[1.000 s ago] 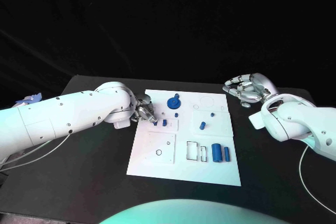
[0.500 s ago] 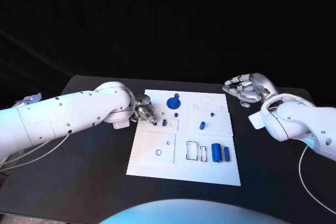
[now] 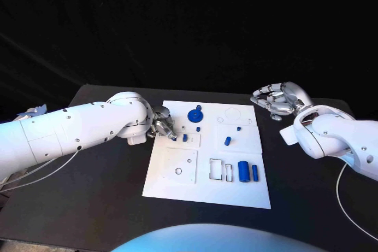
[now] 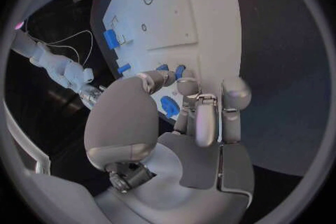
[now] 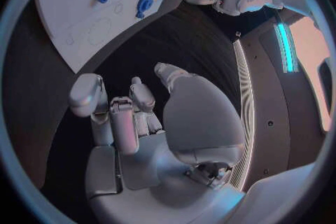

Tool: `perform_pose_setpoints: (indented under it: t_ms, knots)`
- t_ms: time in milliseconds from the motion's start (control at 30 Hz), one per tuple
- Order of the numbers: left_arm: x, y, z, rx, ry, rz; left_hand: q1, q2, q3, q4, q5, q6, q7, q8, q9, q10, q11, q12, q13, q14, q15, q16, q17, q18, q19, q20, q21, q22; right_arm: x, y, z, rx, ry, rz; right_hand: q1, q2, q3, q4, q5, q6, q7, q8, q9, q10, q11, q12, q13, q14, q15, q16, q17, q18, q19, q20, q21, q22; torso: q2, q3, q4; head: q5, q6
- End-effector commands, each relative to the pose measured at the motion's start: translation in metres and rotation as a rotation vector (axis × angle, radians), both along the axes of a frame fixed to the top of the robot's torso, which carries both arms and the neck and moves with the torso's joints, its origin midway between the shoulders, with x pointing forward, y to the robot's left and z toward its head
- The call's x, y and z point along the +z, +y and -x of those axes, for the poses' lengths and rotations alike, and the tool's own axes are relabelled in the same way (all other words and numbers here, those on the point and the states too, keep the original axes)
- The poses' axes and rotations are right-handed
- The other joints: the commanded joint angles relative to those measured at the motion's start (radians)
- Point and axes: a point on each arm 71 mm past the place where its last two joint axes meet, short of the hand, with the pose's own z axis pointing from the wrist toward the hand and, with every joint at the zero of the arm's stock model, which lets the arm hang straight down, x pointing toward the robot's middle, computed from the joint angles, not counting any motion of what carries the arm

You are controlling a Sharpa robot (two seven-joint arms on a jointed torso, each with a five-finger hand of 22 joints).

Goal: Assemble the parts on the task board

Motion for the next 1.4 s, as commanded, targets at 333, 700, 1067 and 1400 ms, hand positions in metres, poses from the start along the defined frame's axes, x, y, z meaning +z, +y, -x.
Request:
perform_pose_setpoints:
  t_ms: [333,700,1067,1400]
  knots:
    - [-0.002,-0.006,0.002,-0.029,0.025,-0.014,0.003,0.007,0.199,-0.196,0.005,0.014,-0.006,0.004,-0.002,0.011,0.001,0.009,0.008,0.080,-0.006,0.006,0.143,-0.017,0.009,0.000,0.005,0.002,0.000,0.001,0.001,0.010,-0.005,0.001,-0.002,0.007,0.000,0.003,0.004,-0.002,-0.005,0.004,-0.001,-0.001,0.000,0.000,-0.001,0.073,-0.010,-0.005,0.138,0.006,-0.004,0.000,-0.004,-0.001,0.001,0.0004,-0.0007,0.000,-0.003]
    - [-0.007,-0.012,0.002,-0.042,0.047,-0.034,-0.007,0.004,0.195,-0.193,0.009,0.017,-0.006,0.005,-0.004,0.021,0.001,0.022,0.026,0.080,-0.006,0.006,0.142,-0.018,0.009,0.000,0.006,0.004,0.000,0.001,0.001,0.010,-0.005,0.001,-0.002,0.007,0.000,0.003,0.004,-0.002,-0.005,0.004,-0.001,-0.001,0.000,0.000,-0.001,0.073,-0.010,-0.005,0.138,0.006,-0.004,0.000,-0.004,-0.001,0.001,0.0003,-0.0014,-0.004,-0.005]
    - [-0.008,-0.013,0.000,-0.027,0.038,-0.035,-0.017,0.009,0.193,-0.187,0.007,0.018,-0.007,0.006,-0.006,0.021,0.001,0.019,0.021,0.079,-0.006,0.004,0.138,-0.018,0.009,0.000,0.006,0.005,0.000,0.001,0.001,0.010,-0.005,0.001,-0.002,0.007,0.000,0.003,0.004,-0.002,-0.005,0.004,-0.001,-0.001,0.000,0.000,-0.001,0.073,-0.010,-0.005,0.138,0.006,-0.004,0.000,-0.004,-0.001,0.000,-0.0001,0.0002,-0.006,-0.008]
    - [-0.008,-0.010,-0.001,-0.007,0.034,-0.032,-0.100,0.000,0.091,-0.102,-0.014,0.008,-0.021,0.008,-0.017,0.013,-0.007,0.010,0.006,0.075,-0.010,-0.001,0.122,-0.018,0.004,-0.002,-0.005,-0.002,0.000,0.000,0.001,0.009,-0.006,0.001,-0.002,0.007,0.000,0.003,0.004,-0.002,-0.005,0.004,-0.001,-0.001,0.000,0.000,-0.001,0.073,-0.010,-0.005,0.138,0.006,-0.004,0.000,-0.004,-0.001,0.000,-0.0004,0.0007,-0.007,-0.004]
